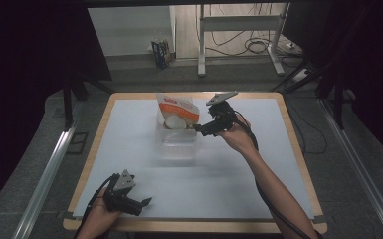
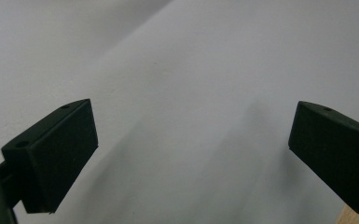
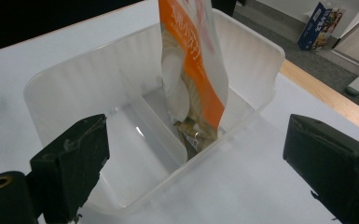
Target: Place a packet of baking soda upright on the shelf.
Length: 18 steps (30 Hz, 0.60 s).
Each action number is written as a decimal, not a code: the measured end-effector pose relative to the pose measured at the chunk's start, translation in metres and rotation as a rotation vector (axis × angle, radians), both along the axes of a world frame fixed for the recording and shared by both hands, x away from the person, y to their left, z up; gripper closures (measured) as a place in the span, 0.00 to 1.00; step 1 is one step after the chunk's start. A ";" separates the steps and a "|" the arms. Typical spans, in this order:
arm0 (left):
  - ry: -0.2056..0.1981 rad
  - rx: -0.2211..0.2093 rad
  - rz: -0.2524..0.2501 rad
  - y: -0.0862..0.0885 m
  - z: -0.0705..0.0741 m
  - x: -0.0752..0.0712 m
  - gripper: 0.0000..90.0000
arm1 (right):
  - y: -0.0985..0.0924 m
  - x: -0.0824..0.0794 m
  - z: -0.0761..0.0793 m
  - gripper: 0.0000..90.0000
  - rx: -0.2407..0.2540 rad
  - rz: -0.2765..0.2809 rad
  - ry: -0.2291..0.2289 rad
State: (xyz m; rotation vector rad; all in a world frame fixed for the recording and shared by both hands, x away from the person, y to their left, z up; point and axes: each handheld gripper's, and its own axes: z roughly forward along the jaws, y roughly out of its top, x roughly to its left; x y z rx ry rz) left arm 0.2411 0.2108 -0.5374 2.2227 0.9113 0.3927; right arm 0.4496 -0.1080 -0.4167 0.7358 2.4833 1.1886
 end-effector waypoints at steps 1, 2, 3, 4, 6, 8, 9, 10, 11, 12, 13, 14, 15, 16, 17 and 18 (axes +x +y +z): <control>0.000 0.000 0.000 0.000 0.000 0.000 0.01 | -0.001 -0.001 -0.001 0.08 -0.001 0.004 0.000; 0.000 -0.001 0.000 0.000 0.000 0.000 0.01 | -0.002 -0.002 -0.001 0.08 -0.002 0.006 -0.001; 0.000 0.000 0.000 0.000 0.000 0.000 0.01 | -0.002 -0.003 -0.002 0.08 -0.003 0.008 -0.003; -0.001 0.001 0.000 0.000 0.000 0.000 0.01 | -0.003 -0.004 -0.003 0.08 -0.003 0.011 -0.004; -0.001 0.001 0.000 0.000 0.000 0.000 0.01 | -0.004 -0.006 -0.004 0.07 -0.001 0.014 -0.002; 0.000 0.002 -0.001 0.000 0.000 0.000 0.01 | -0.005 -0.008 -0.006 0.07 -0.002 0.017 -0.001; -0.001 0.002 -0.001 0.000 0.000 0.000 0.01 | -0.005 -0.008 -0.007 0.07 -0.005 0.018 0.001; 0.000 0.003 0.000 0.000 0.000 0.000 0.01 | -0.006 -0.009 -0.007 0.07 -0.005 0.018 0.003; 0.000 0.003 0.000 0.000 0.000 0.000 0.01 | -0.006 -0.010 -0.008 0.07 -0.005 0.019 0.005; 0.000 0.002 0.000 0.000 0.000 0.000 0.01 | -0.007 -0.011 -0.009 0.07 -0.004 0.019 0.007; 0.001 0.002 0.001 0.000 0.000 0.000 0.01 | -0.008 -0.011 -0.010 0.07 -0.004 0.020 0.008; 0.000 0.002 0.000 0.000 0.000 0.000 0.01 | -0.009 -0.012 -0.011 0.07 -0.003 0.018 0.012; 0.000 0.002 0.000 0.000 0.000 0.000 0.01 | -0.010 -0.013 -0.012 0.07 -0.003 0.021 0.009; 0.000 0.002 0.000 0.000 0.000 0.000 0.01 | -0.010 -0.014 -0.012 0.07 -0.004 0.019 0.012; 0.000 0.003 0.000 0.000 0.000 0.000 0.01 | -0.012 -0.015 -0.013 0.07 -0.006 0.021 0.013; 0.000 0.000 0.001 0.000 0.000 0.000 0.01 | -0.013 -0.016 -0.013 0.07 -0.006 0.021 0.012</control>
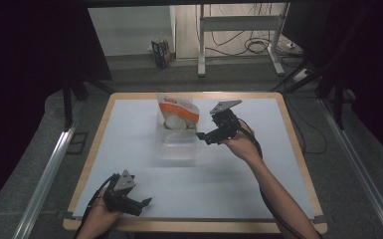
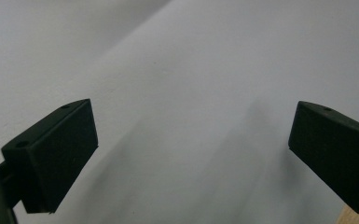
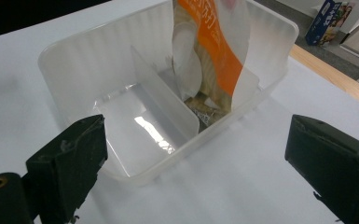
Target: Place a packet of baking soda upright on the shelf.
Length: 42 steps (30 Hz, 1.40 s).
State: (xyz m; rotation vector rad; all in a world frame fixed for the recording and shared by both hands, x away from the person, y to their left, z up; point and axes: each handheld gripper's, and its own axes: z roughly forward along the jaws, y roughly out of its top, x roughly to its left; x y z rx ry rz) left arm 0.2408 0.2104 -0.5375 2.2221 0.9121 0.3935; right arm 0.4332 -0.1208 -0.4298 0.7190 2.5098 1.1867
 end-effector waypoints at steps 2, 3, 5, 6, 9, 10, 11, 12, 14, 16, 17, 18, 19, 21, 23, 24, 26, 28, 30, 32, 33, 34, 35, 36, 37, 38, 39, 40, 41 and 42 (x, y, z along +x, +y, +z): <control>0.000 -0.001 0.000 0.000 0.000 0.000 0.01 | -0.002 -0.002 -0.001 0.06 -0.001 0.000 -0.003; 0.000 -0.001 0.001 0.000 0.000 0.000 0.01 | -0.004 -0.003 -0.001 0.06 0.000 0.002 -0.005; -0.001 0.000 0.001 0.000 0.000 0.000 0.01 | -0.006 -0.006 -0.002 0.06 0.003 0.002 -0.007; -0.001 0.000 0.001 0.000 0.000 0.000 0.01 | -0.008 -0.008 -0.002 0.07 0.005 0.002 -0.006; 0.000 0.000 0.001 0.000 0.000 0.000 0.01 | -0.012 -0.013 -0.004 0.06 0.012 0.005 -0.007; 0.000 0.001 0.001 0.000 0.000 0.000 0.01 | -0.013 -0.014 -0.004 0.06 0.014 0.005 -0.006; 0.000 0.001 0.001 0.000 0.000 0.000 0.01 | -0.014 -0.017 -0.005 0.06 0.020 0.007 -0.006; 0.000 0.001 0.001 0.000 0.000 0.000 0.01 | -0.015 -0.018 -0.006 0.06 0.026 0.009 -0.008; 0.000 0.001 0.002 0.000 0.000 0.000 0.01 | -0.018 -0.022 -0.008 0.06 0.043 0.011 -0.006; -0.001 0.002 0.001 0.000 0.000 0.000 0.01 | -0.019 -0.025 -0.011 0.06 0.052 0.013 -0.007; -0.001 0.003 0.001 0.000 0.000 0.000 0.01 | -0.019 -0.027 -0.012 0.06 0.036 0.019 -0.003; -0.002 0.003 0.001 0.000 0.000 0.000 0.01 | -0.019 -0.028 -0.012 0.06 0.021 0.021 -0.012; -0.004 0.004 0.000 0.000 0.000 -0.001 0.01 | -0.020 -0.029 -0.011 0.06 0.021 0.017 -0.023; -0.005 0.004 -0.001 0.000 0.000 -0.001 0.01 | -0.020 -0.031 -0.011 0.06 0.036 0.022 -0.021; -0.005 0.002 -0.001 0.000 0.000 -0.001 0.01 | -0.020 -0.034 -0.011 0.06 0.035 0.022 -0.026; -0.005 0.002 -0.001 0.000 0.000 -0.001 0.01 | -0.020 -0.036 -0.012 0.06 0.033 0.025 -0.027; -0.007 0.002 -0.002 0.000 0.000 -0.001 0.01 | -0.020 -0.039 -0.013 0.06 0.031 0.031 -0.025; -0.009 0.002 -0.003 0.000 0.000 -0.001 0.01 | -0.020 -0.043 -0.014 0.06 0.028 0.036 -0.024; -0.013 0.005 -0.004 0.000 0.001 -0.002 0.01 | -0.021 -0.047 -0.014 0.06 0.028 0.040 -0.025; -0.014 0.005 -0.007 0.000 0.001 -0.002 0.01 | -0.023 -0.051 -0.014 0.06 0.027 0.041 -0.025; -0.013 0.004 -0.008 0.000 0.001 -0.002 0.01 | -0.024 -0.052 -0.015 0.06 0.026 0.040 -0.026; -0.013 0.004 -0.009 0.000 0.001 -0.002 0.01 | -0.025 -0.054 -0.015 0.06 0.026 0.038 -0.026; -0.013 0.003 -0.010 0.000 0.001 -0.002 0.01 | -0.027 -0.055 -0.015 0.06 0.026 0.039 -0.025; -0.014 0.002 -0.009 0.000 0.001 -0.002 0.01 | -0.028 -0.056 -0.016 0.06 0.026 0.038 -0.025; -0.015 0.001 -0.009 0.000 0.001 -0.002 0.01 | -0.029 -0.058 -0.016 0.06 0.029 0.036 -0.026; -0.015 0.001 -0.010 0.000 0.001 -0.002 0.01 | -0.030 -0.059 -0.016 0.06 0.031 0.036 -0.024; -0.015 0.000 -0.010 0.000 0.001 -0.002 0.01 | -0.031 -0.060 -0.017 0.06 0.032 0.036 -0.025; -0.015 0.001 -0.010 0.000 0.001 -0.002 0.01 | -0.032 -0.061 -0.017 0.06 0.033 0.036 -0.024; -0.015 0.000 -0.011 0.000 0.001 -0.002 0.01 | -0.032 -0.062 -0.018 0.06 0.032 0.036 -0.024; -0.016 0.001 -0.011 0.000 0.001 -0.002 0.01 | -0.033 -0.063 -0.019 0.06 0.029 0.035 -0.023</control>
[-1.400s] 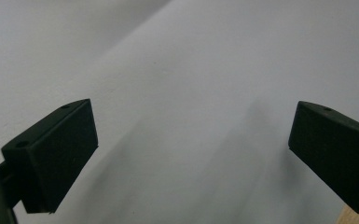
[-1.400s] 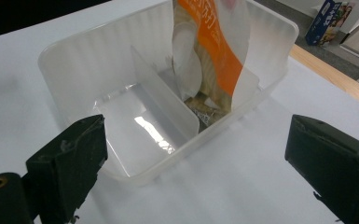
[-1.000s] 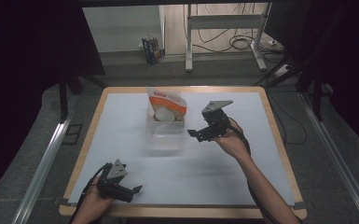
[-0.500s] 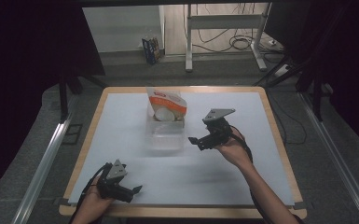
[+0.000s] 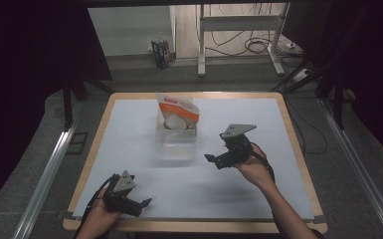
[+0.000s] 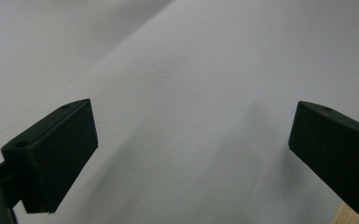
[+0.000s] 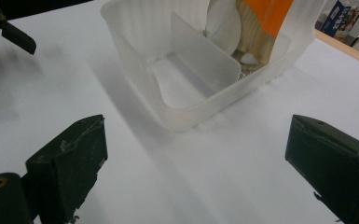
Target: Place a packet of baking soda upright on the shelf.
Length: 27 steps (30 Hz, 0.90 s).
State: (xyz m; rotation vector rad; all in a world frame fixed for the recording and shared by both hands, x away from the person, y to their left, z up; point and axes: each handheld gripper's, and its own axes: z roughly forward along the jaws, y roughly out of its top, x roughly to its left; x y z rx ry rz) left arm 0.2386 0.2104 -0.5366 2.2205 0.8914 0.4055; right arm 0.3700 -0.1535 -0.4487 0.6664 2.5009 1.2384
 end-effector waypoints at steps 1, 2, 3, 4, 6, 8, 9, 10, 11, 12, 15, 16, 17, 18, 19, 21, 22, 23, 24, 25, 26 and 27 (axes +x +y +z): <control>0.000 0.000 0.000 0.000 0.000 0.000 0.01 | 0.000 -0.001 -0.001 0.06 -0.002 0.000 0.000; -0.001 -0.001 0.000 0.000 0.000 0.000 0.01 | -0.001 -0.002 -0.002 0.06 -0.001 -0.001 0.001; -0.001 -0.002 0.001 0.000 0.000 0.000 0.01 | -0.001 -0.004 -0.003 0.06 0.003 -0.003 0.005; -0.002 -0.003 0.001 0.000 0.000 0.000 0.01 | -0.002 -0.005 -0.004 0.06 0.005 -0.003 0.008; -0.002 -0.003 0.001 0.001 0.000 0.000 0.01 | -0.002 -0.008 -0.006 0.06 0.005 -0.003 0.009; -0.001 -0.003 0.000 0.001 0.000 0.000 0.01 | -0.003 -0.012 -0.008 0.06 0.003 -0.004 0.011; -0.001 -0.003 0.000 0.001 0.000 0.000 0.01 | -0.004 -0.013 -0.009 0.06 0.001 -0.006 0.011; -0.002 -0.003 0.000 0.001 0.000 0.000 0.01 | -0.005 -0.015 -0.010 0.06 0.000 -0.006 0.010; -0.002 -0.003 0.000 0.000 0.000 0.000 0.01 | -0.006 -0.016 -0.011 0.06 -0.001 -0.007 0.011; -0.002 -0.003 0.001 0.000 0.000 0.000 0.01 | -0.007 -0.018 -0.012 0.06 -0.001 -0.011 0.012; -0.001 -0.002 0.000 0.000 0.000 0.000 0.01 | -0.011 -0.023 -0.016 0.05 0.011 -0.019 0.022; -0.001 -0.003 0.001 0.000 0.000 0.000 0.01 | -0.013 -0.024 -0.017 0.04 0.020 -0.020 0.028; -0.001 -0.002 0.001 0.000 0.000 0.000 0.01 | -0.014 -0.026 -0.018 0.03 0.032 -0.023 0.034; -0.001 -0.002 0.002 0.000 0.000 0.000 0.01 | -0.016 -0.027 -0.018 0.02 0.039 -0.026 0.037; -0.001 -0.002 0.002 0.000 0.000 0.000 0.01 | -0.018 -0.029 -0.019 0.02 0.041 -0.030 0.040; -0.001 -0.001 0.003 0.000 0.000 0.000 0.01 | -0.021 -0.032 -0.020 0.01 0.048 -0.037 0.038; -0.001 -0.001 0.003 0.000 0.000 0.000 0.01 | -0.023 -0.034 -0.020 0.01 0.055 -0.037 0.040; 0.000 -0.001 0.003 0.000 0.000 0.000 0.01 | -0.025 -0.035 -0.020 0.01 0.057 -0.040 0.042; 0.000 -0.001 0.003 0.000 0.000 0.000 0.01 | -0.026 -0.037 -0.020 0.01 0.054 -0.041 0.040; 0.000 0.000 0.003 0.000 0.000 0.000 0.01 | -0.028 -0.038 -0.020 0.01 0.050 -0.044 0.038; 0.000 0.000 0.003 0.000 0.000 0.000 0.01 | -0.030 -0.041 -0.021 0.01 0.043 -0.048 0.033; -0.002 0.003 0.000 0.000 0.000 0.000 0.01 | -0.031 -0.042 -0.021 0.01 0.041 -0.049 0.030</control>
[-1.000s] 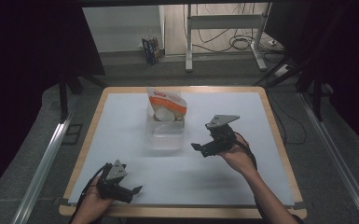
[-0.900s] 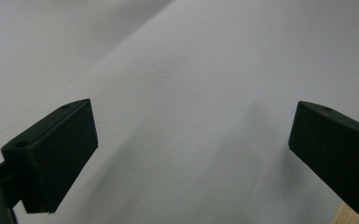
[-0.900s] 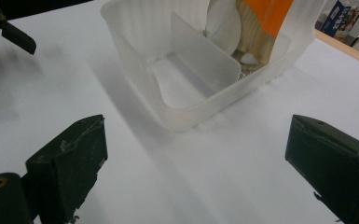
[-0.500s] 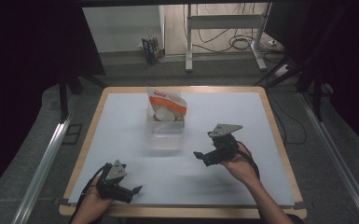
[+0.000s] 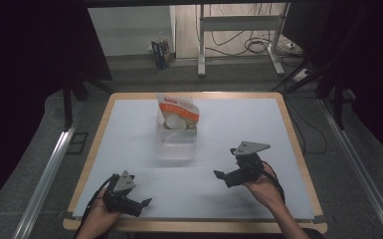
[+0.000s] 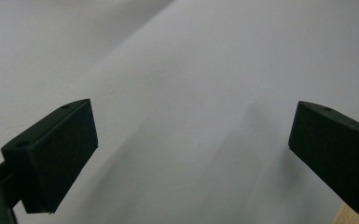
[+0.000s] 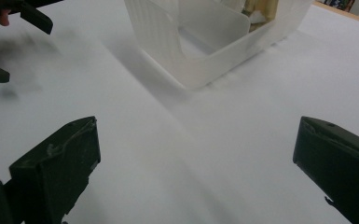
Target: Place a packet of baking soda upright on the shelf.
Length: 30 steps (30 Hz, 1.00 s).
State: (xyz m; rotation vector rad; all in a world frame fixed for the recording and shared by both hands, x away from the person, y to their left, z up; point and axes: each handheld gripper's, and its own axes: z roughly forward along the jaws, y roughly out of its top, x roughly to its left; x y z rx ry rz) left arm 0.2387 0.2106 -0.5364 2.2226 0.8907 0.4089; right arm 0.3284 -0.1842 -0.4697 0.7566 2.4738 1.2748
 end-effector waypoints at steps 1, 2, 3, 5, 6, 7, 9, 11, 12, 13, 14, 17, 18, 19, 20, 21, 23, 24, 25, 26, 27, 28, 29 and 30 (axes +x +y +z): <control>0.000 0.001 0.000 0.000 0.000 0.000 0.01 | -0.002 -0.002 0.000 0.01 -0.003 -0.004 0.001; 0.001 0.002 0.000 0.000 0.000 0.000 0.01 | -0.003 -0.003 0.000 0.01 -0.005 -0.007 0.000; 0.001 0.003 0.000 0.000 0.000 0.000 0.01 | -0.005 -0.005 0.000 0.01 -0.009 -0.009 -0.001; 0.001 0.003 -0.001 0.000 0.000 0.000 0.01 | -0.008 -0.008 0.000 0.01 -0.009 -0.015 -0.004; 0.000 -0.001 0.002 -0.001 0.000 0.000 0.01 | -0.009 -0.009 0.001 0.01 -0.011 -0.017 -0.004; 0.001 0.000 0.001 -0.001 0.000 0.000 0.01 | -0.011 -0.010 0.001 0.01 -0.008 -0.021 -0.003; 0.002 0.000 0.002 -0.001 0.000 0.000 0.01 | -0.015 -0.014 0.001 0.01 -0.007 -0.027 -0.005; 0.001 0.003 0.000 -0.001 0.000 0.000 0.01 | -0.018 -0.017 0.001 0.01 -0.008 -0.033 -0.008; 0.000 0.004 0.000 -0.001 0.000 0.000 0.01 | -0.020 -0.018 0.001 0.01 -0.009 -0.036 -0.010; 0.001 0.004 0.000 -0.001 0.000 0.000 0.01 | -0.022 -0.020 0.001 0.01 -0.011 -0.039 -0.011; 0.001 0.004 0.001 -0.001 0.000 0.000 0.01 | -0.023 -0.021 0.000 0.01 -0.013 -0.040 -0.012; 0.001 0.004 0.001 -0.001 0.000 0.000 0.01 | -0.027 -0.025 0.000 0.01 -0.019 -0.048 -0.014; 0.001 0.005 0.002 -0.001 0.000 0.000 0.01 | -0.029 -0.026 -0.001 0.02 -0.023 -0.051 -0.018; 0.001 0.005 0.001 -0.001 0.000 0.000 0.01 | -0.031 -0.027 -0.001 0.02 -0.026 -0.053 -0.020; 0.001 0.006 0.001 -0.001 0.000 0.000 0.01 | -0.032 -0.029 -0.001 0.02 -0.029 -0.057 -0.024; 0.001 0.006 0.001 -0.001 0.000 0.000 0.01 | -0.034 -0.030 -0.001 0.02 -0.029 -0.062 -0.023; 0.000 0.006 0.002 -0.001 0.000 0.000 0.01 | -0.037 -0.032 -0.001 0.02 -0.031 -0.072 -0.022; 0.001 0.006 0.001 -0.001 0.000 0.000 0.01 | -0.039 -0.033 -0.002 0.02 -0.032 -0.076 -0.025; 0.001 0.006 0.001 -0.001 0.000 0.000 0.01 | -0.041 -0.035 -0.002 0.02 -0.033 -0.080 -0.025; 0.001 0.007 0.002 -0.001 0.000 0.000 0.01 | -0.043 -0.036 -0.002 0.02 -0.034 -0.086 -0.026; 0.001 0.007 0.002 -0.001 0.000 0.000 0.01 | -0.045 -0.037 -0.003 0.02 -0.037 -0.090 -0.028; 0.001 0.008 0.002 -0.002 0.000 0.000 0.01 | -0.047 -0.038 -0.003 0.02 -0.038 -0.096 -0.026; 0.001 0.008 0.002 -0.002 0.000 0.000 0.01 | -0.048 -0.039 -0.003 0.02 -0.040 -0.100 -0.026; 0.002 0.009 0.002 -0.002 0.000 0.000 0.01 | -0.050 -0.040 -0.004 0.02 -0.041 -0.106 -0.027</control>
